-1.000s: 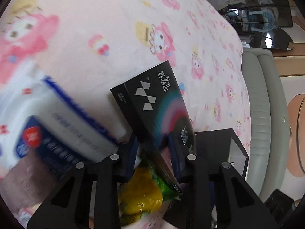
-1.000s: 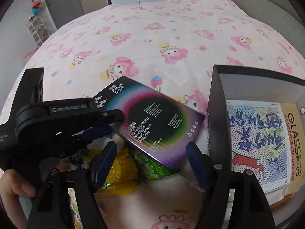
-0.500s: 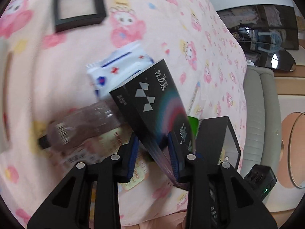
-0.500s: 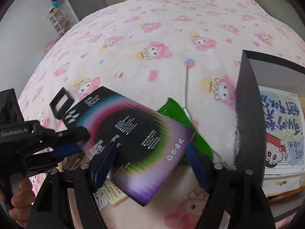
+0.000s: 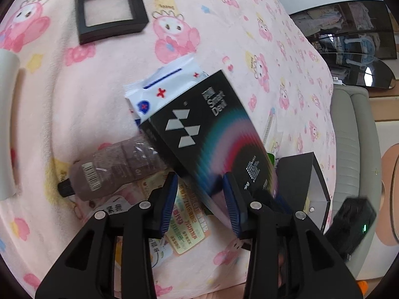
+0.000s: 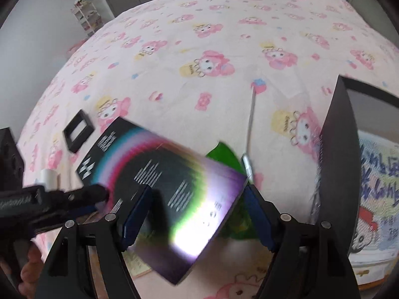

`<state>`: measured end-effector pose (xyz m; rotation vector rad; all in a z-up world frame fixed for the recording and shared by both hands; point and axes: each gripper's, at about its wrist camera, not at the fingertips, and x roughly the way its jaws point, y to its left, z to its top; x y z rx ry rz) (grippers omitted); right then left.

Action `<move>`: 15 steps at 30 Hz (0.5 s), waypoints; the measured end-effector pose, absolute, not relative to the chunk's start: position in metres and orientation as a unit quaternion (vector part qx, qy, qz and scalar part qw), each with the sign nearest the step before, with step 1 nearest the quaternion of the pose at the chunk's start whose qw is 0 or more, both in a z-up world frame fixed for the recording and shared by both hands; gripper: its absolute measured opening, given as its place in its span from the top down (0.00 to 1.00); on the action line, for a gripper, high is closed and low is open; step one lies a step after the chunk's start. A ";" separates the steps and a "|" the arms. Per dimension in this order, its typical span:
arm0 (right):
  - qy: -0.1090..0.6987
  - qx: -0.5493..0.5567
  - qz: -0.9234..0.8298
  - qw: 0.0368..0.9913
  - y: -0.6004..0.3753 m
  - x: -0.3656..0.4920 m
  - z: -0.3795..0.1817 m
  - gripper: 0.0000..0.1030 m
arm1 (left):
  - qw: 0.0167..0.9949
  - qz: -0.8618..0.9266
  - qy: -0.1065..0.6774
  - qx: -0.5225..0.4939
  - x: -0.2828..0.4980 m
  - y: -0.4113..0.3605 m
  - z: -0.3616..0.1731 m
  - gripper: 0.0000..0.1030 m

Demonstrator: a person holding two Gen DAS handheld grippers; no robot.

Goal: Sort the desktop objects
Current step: 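Grasp the dark Smart Devil box with the left tool and lift it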

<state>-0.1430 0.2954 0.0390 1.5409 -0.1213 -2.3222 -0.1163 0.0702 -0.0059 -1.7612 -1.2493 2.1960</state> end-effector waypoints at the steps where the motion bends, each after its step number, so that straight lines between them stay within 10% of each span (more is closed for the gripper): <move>1: -0.051 0.547 -0.815 0.187 0.297 -0.139 0.039 0.31 | 0.028 0.709 -0.411 -0.573 -0.114 0.071 -0.005 0.66; 15: -0.017 0.472 -0.864 0.176 0.288 -0.130 0.075 0.36 | 0.035 0.674 -0.481 -0.560 -0.079 0.071 -0.014 0.66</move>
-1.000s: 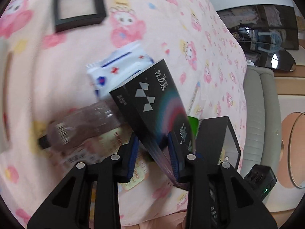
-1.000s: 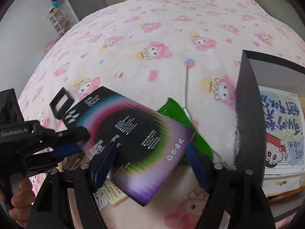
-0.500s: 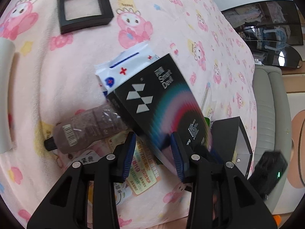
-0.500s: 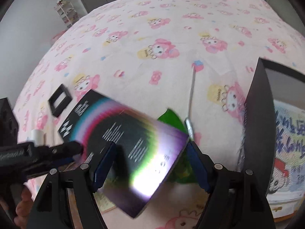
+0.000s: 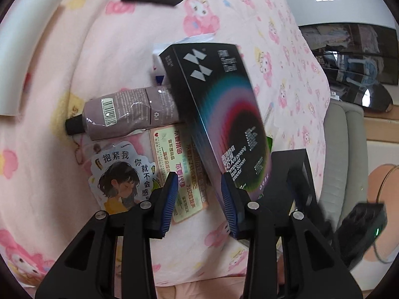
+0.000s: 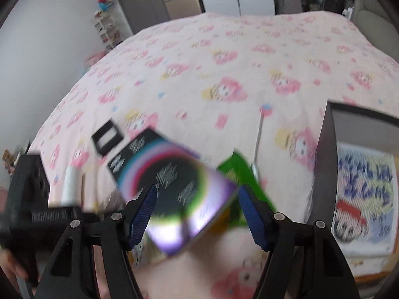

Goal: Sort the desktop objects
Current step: 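Grasp the dark Smart Devil box with the left tool and lift it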

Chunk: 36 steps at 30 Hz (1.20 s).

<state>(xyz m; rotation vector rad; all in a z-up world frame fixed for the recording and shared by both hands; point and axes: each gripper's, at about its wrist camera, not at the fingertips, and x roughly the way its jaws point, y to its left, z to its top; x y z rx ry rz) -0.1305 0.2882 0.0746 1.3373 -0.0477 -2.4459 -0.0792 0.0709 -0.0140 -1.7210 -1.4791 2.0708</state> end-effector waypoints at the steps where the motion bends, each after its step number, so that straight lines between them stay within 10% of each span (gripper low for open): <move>1: -0.012 0.472 -0.866 0.168 0.286 -0.140 0.073 0.36 | 0.037 0.677 -0.481 -0.556 -0.080 0.071 -0.012 0.66; 36: -0.091 0.536 -0.817 0.191 0.325 -0.047 0.025 0.49 | -0.008 0.676 -0.472 -0.565 -0.042 0.088 -0.021 0.66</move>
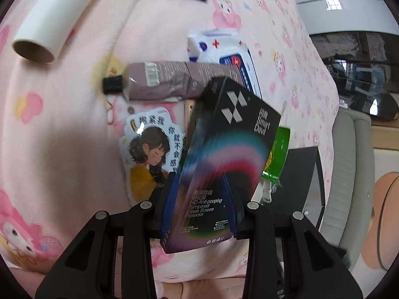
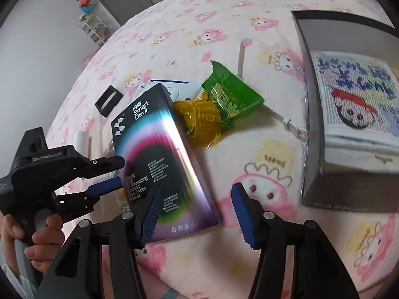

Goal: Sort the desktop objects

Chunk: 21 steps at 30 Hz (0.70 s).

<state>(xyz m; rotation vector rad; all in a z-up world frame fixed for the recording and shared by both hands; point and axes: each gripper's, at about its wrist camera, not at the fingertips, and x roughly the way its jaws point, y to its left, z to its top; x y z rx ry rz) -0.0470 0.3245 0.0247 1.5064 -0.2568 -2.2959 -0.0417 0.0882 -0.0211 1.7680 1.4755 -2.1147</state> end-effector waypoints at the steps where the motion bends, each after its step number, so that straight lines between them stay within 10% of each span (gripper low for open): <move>1: -0.083 0.534 -0.819 0.192 0.322 -0.050 0.025 0.49 | 0.007 -0.673 0.470 0.571 -0.043 0.090 -0.024 0.66; 21: -0.059 0.591 -0.769 0.237 0.337 0.002 0.001 0.53 | -0.066 -0.689 0.384 0.611 -0.040 0.149 -0.014 0.59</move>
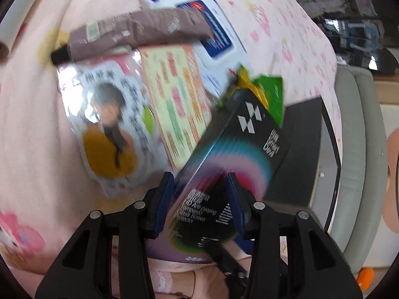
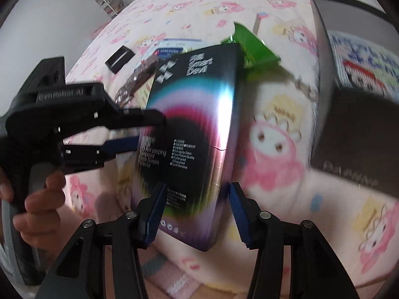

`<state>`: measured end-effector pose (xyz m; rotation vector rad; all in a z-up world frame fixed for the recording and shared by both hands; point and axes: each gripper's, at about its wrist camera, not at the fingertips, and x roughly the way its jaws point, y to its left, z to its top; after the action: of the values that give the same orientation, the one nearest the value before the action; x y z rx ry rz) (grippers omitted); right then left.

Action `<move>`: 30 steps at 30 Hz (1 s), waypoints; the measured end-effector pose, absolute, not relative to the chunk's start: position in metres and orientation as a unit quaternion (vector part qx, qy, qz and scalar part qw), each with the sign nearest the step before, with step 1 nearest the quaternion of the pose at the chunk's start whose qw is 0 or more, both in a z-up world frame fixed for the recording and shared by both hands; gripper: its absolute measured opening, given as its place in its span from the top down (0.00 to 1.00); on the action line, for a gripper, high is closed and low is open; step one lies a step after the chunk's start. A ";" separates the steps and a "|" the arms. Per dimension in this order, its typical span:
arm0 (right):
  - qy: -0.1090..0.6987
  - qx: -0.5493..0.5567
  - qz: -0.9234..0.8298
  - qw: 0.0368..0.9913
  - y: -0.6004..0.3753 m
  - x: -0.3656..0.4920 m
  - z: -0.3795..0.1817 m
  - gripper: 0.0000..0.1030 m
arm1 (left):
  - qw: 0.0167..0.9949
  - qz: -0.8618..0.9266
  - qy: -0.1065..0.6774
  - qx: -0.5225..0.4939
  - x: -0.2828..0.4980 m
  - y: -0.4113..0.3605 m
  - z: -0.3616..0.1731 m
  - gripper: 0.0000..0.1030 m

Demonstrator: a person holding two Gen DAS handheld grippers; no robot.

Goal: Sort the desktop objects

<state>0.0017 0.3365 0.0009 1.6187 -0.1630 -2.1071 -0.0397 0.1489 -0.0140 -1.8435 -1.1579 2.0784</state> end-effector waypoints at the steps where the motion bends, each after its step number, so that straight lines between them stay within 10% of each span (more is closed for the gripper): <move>1: -0.057 0.595 -0.767 0.235 0.340 0.006 -0.002 0.53 | 0.074 0.694 -0.373 -0.612 -0.036 0.156 -0.011 0.59; 30: -0.102 0.568 -0.790 0.206 0.414 0.009 0.005 0.54 | 0.104 0.710 -0.296 -0.630 -0.011 0.221 -0.017 0.61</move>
<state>0.0089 0.4140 0.0051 1.5815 -0.2851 -2.2024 -0.0108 0.2210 -0.0172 -1.8583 -0.8732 2.0949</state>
